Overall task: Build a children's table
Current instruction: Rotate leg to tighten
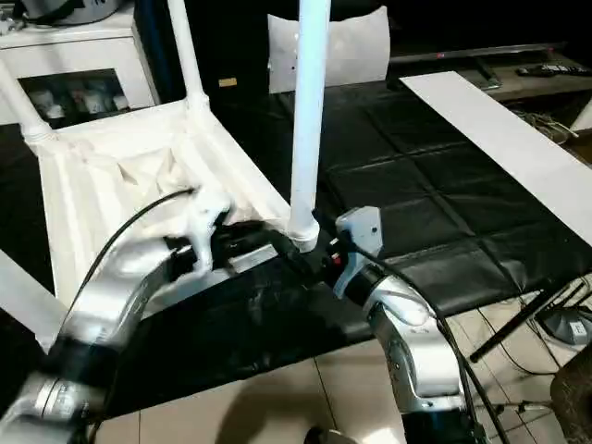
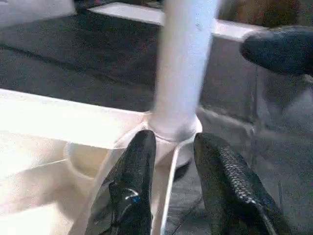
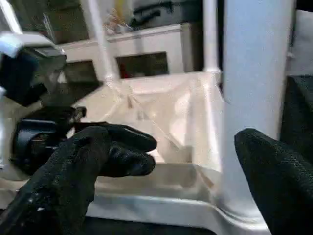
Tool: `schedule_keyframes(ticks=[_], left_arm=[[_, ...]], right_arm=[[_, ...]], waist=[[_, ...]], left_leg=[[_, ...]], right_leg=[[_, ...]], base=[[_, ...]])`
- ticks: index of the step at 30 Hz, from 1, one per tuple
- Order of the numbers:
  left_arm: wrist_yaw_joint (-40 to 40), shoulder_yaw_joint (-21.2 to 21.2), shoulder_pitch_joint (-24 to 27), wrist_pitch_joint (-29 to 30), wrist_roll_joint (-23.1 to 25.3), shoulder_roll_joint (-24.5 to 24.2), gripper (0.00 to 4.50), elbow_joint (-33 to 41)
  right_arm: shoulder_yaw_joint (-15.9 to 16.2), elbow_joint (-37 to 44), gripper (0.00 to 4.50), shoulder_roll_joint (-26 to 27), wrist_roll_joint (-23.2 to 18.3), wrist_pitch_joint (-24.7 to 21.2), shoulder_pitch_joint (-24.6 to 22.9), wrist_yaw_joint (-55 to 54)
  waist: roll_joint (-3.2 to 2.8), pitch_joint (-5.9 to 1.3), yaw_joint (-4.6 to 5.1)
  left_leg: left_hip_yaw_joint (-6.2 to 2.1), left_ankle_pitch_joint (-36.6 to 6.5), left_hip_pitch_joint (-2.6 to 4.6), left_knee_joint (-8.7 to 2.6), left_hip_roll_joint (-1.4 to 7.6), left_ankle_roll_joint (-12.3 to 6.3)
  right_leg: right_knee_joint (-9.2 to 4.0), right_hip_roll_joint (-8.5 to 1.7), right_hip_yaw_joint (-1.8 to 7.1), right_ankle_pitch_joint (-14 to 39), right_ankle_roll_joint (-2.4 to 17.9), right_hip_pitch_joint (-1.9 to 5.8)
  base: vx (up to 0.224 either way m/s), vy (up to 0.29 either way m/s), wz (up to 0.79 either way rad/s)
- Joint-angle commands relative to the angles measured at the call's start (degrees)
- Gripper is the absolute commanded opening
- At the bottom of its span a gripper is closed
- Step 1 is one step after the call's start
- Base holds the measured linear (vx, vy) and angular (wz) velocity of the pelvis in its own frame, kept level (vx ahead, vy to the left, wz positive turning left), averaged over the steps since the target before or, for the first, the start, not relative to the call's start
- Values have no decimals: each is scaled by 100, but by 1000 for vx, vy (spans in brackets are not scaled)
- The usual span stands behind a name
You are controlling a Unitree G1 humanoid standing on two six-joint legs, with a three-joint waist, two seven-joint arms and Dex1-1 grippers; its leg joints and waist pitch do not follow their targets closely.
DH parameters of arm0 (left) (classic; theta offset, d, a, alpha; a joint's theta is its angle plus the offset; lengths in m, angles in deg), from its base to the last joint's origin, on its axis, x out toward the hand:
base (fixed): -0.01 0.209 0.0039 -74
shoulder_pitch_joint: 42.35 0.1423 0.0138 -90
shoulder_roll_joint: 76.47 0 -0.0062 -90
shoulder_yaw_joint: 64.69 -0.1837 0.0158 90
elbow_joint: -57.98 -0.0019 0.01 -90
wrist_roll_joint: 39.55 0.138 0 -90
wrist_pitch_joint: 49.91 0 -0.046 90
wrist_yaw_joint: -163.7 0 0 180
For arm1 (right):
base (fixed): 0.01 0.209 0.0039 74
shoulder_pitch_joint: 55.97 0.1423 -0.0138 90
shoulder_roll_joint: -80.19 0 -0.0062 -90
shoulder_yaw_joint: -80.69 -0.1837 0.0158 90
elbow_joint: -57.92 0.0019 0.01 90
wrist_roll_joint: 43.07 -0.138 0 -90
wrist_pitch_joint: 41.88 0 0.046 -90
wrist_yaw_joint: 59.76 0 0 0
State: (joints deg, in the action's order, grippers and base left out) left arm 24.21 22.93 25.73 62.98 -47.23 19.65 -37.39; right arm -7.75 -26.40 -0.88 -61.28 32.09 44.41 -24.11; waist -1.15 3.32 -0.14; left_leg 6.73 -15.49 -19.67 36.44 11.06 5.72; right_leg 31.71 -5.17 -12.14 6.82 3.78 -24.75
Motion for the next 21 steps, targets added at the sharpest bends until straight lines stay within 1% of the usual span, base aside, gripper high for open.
schedule_keyframes(ticks=[1,2,3,4,5,6,7,8,10,11,12,13,14,15,16,17,18,19,20,21], left_arm=[[-78,102,173,235,-149,-36,182,438],[-65,96,338,297,-173,-78,182,665],[-23,67,522,334,-173,-143,182,887],[-23,67,522,334,-173,-143,202,887],[-15,35,651,361,-171,-191,217,1029],[65,-33,869,427,-200,-286,224,1258],[79,-44,905,437,-204,-302,226,1295],[127,-100,1092,510,-238,-405,226,1499],[158,-137,1236,560,-270,-492,254,1659],[168,-146,1314,583,-274,-540,265,1723],[165,-160,1365,607,-277,-582,268,1774],[165,-160,1365,607,-277,-582,269,1774],[249,-204,1512,672,-318,-706,273,1919],[379,-233,1646,767,-415,-809,287,2089],[479,-240,1759,865,-517,-890,300,2236],[490,-241,1772,876,-529,-899,309,2253],[664,-233,1952,1035,-707,-1046,313,2482],[737,-229,2035,1105,-781,-1121,313,2587],[810,-203,2149,1168,-852,-1222,319,2712],[918,-123,2315,1261,-969,-1376,345,2869]], right_arm=[[-33,112,450,-34,-101,-97,24,40],[-47,78,450,-28,-110,-91,78,21],[-61,17,450,-21,-117,-76,152,18],[-61,17,450,-21,-117,-76,152,18],[-51,-22,450,-33,-126,-48,200,39],[-42,-95,450,-45,-135,-36,299,64],[-40,-106,450,-46,-138,-36,315,69],[-36,-170,450,-64,-144,-32,421,96],[-41,-246,450,-83,-157,-52,535,105],[-35,-323,450,-103,-139,-36,625,121],[-28,-396,450,-123,-130,-27,700,141],[-28,-396,450,-123,-130,-27,700,141],[11,-589,450,-191,-68,7,874,227],[18,-748,450,-247,-25,38,1001,287],[20,-893,450,-300,15,85,1108,334],[20,-910,450,-306,20,91,1120,339],[0,-1131,450,-383,78,163,1276,371],[-17,-1237,450,-417,94,194,1347,385],[-56,-1370,450,-456,114,246,1434,378],[-148,-1579,450,-509,131,316,1566,324]], waist=[[-3,-455,6],[51,-459,-5],[63,-457,-8],[40,-445,-1],[35,-441,5],[70,-448,2],[51,-450,-5],[57,-445,10],[66,-441,12],[77,-440,11],[73,-438,0],[61,-425,-3],[69,-431,0],[86,-413,7],[71,-412,5],[98,-408,16],[92,-402,14],[103,-402,24],[101,-372,28],[99,-354,48]], left_leg=[[58,-122,-134,-391,130,-582],[58,-144,-145,-393,116,-583],[53,-137,-148,-402,127,-585],[44,-121,-146,-411,143,-592],[49,-117,-136,-408,137,-600],[43,-122,-148,-410,138,-598],[30,-117,-141,-421,153,-590],[39,-130,-135,-419,152,-598],[46,-143,-127,-421,148,-595],[45,-136,-134,-426,149,-601],[47,-120,-111,-426,146,-606],[45,-129,-106,-434,154,-608],[37,-156,-108,-435,168,-585],[33,-176,-126,-453,174,-595],[31,-205,-104,-452,189,-586],[41,-206,-109,-452,184,-582],[45,-207,-100,-454,178,-576],[42,-286,-105,-460,181,-559],[64,-370,-69,-457,163,-561],[64,-456,-68,-460,156,-546]], right_leg=[[-540,-329,278,2602,-493,542],[-528,-333,280,2650,-531,550],[-527,-343,286,2656,-526,551],[-528,-345,297,2653,-511,538],[-542,-329,296,2666,-523,526],[-525,-338,301,2644,-538,541],[-504,-361,314,2613,-476,542],[-504,-347,321,2622,-459,530],[-499,-345,330,2642,-426,526],[-500,-348,334,2641,-419,532],[-492,-343,343,2624,-384,516],[-505,-339,344,2636,-370,512],[-477,-354,349,2599,-325,521],[-487,-351,354,2608,-324,533],[-470,-363,371,2597,-264,520],[-472,-359,378,2611,-269,521],[-469,-363,387,2609,-220,521],[-437,-387,390,2659,-148,535],[-495,-364,384,2821,-202,505],[-504,-363,371,2934,-212,502]], base=[[0,0,0],[0,0,0],[0,0,0],[0,0,0],[0,0,0],[0,0,0],[0,0,0],[0,0,0],[0,0,0],[0,0,0],[0,0,0],[0,0,0],[0,0,0],[0,0,0],[0,0,0],[0,0,0],[0,0,0],[0,0,0],[0,0,0],[0,0,0]])
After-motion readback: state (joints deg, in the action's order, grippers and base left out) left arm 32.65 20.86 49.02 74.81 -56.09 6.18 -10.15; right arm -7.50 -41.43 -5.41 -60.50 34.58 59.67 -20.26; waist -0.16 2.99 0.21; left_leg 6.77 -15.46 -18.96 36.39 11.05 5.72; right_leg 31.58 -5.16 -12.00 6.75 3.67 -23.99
